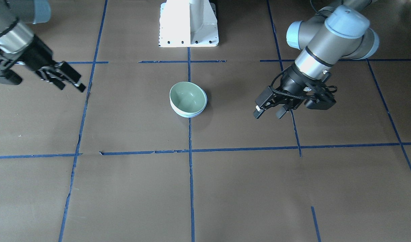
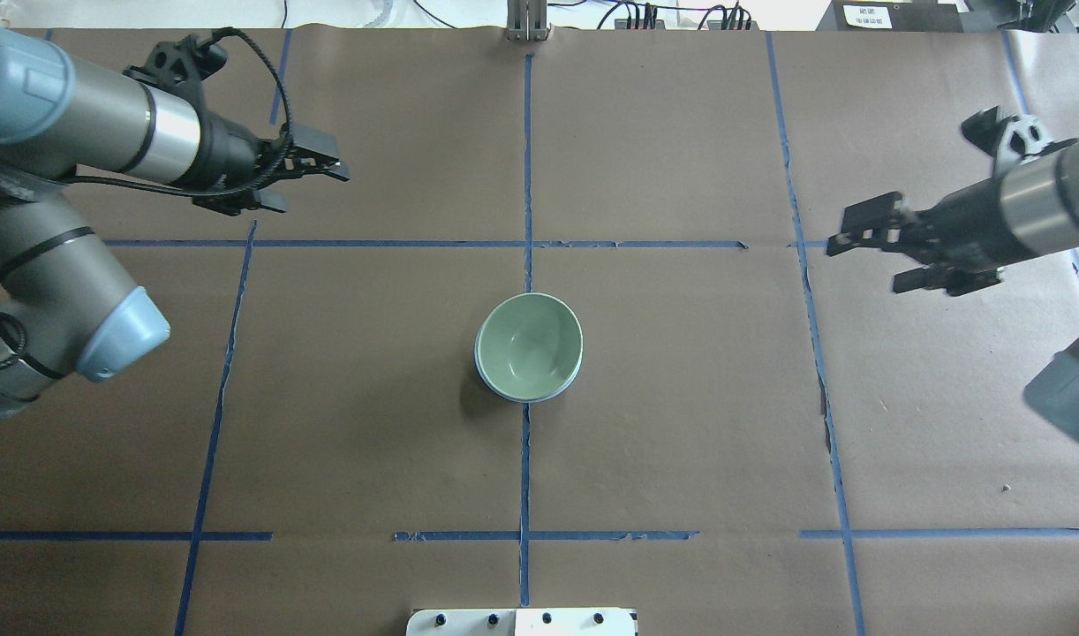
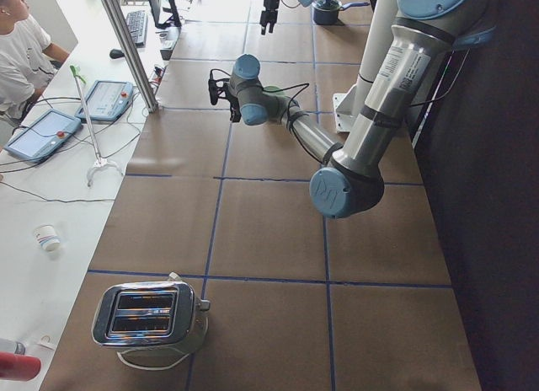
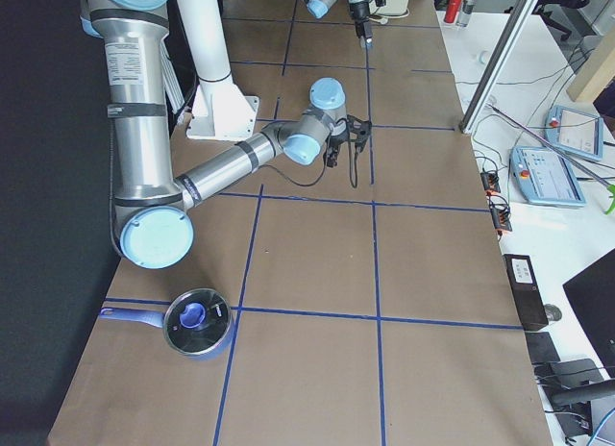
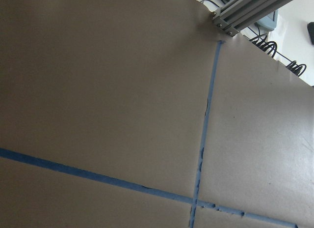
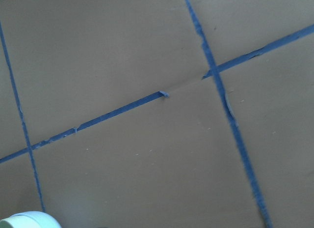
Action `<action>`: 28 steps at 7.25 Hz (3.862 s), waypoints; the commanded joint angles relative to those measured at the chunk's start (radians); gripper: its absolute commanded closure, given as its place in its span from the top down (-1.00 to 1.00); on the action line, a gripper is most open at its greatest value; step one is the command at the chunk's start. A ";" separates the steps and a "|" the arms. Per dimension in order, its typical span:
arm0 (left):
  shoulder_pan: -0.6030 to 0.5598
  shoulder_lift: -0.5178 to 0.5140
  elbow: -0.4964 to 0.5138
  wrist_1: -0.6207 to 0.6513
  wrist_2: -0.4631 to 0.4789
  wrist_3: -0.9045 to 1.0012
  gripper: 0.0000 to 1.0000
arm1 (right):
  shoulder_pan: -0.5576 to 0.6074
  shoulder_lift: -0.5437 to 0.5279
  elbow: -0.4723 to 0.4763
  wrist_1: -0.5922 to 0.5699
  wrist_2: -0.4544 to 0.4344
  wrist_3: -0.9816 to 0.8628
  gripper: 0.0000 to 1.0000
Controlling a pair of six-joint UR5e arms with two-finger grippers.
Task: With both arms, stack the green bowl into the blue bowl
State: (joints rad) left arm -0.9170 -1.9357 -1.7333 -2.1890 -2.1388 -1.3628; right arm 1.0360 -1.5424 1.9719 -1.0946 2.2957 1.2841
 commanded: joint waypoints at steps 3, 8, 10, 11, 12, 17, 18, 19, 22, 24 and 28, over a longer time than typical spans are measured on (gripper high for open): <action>-0.453 0.280 0.084 0.035 -0.361 0.789 0.98 | 0.364 -0.110 -0.194 -0.005 0.159 -0.731 1.00; -0.738 0.279 0.121 0.657 -0.230 1.602 0.98 | 0.530 -0.055 -0.245 -0.590 0.133 -1.539 1.00; -0.740 0.358 0.092 0.735 -0.263 1.602 0.99 | 0.561 -0.042 -0.200 -0.705 0.130 -1.600 1.00; -0.738 0.392 0.072 0.736 -0.327 1.593 0.99 | 0.556 -0.079 -0.202 -0.697 0.105 -1.600 1.00; -0.738 0.396 0.055 0.744 -0.337 1.581 0.99 | 0.553 -0.109 -0.205 -0.670 0.088 -1.588 1.00; -0.706 0.374 -0.074 0.939 -0.207 1.469 0.99 | 0.550 -0.116 -0.214 -0.657 0.093 -1.580 1.00; -0.704 0.376 -0.066 0.925 -0.210 1.469 1.00 | 0.546 -0.116 -0.214 -0.657 0.094 -1.582 1.00; -0.700 0.377 -0.065 0.913 -0.208 1.470 1.00 | 0.544 -0.113 -0.212 -0.657 0.094 -1.580 1.00; -0.639 0.399 -0.039 0.822 -0.210 1.456 1.00 | 0.501 -0.100 -0.206 -0.651 0.108 -1.409 1.00; -0.637 0.431 -0.046 0.812 -0.216 1.467 1.00 | 0.469 -0.104 -0.202 -0.616 0.108 -1.401 1.00; -0.637 0.432 -0.037 0.714 -0.216 1.467 1.00 | 0.454 -0.104 -0.154 -0.614 0.107 -1.333 1.00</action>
State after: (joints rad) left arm -1.5540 -1.5029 -1.7720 -1.4332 -2.3529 0.1052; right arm 1.4989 -1.6459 1.8140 -1.7083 2.4039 -0.0598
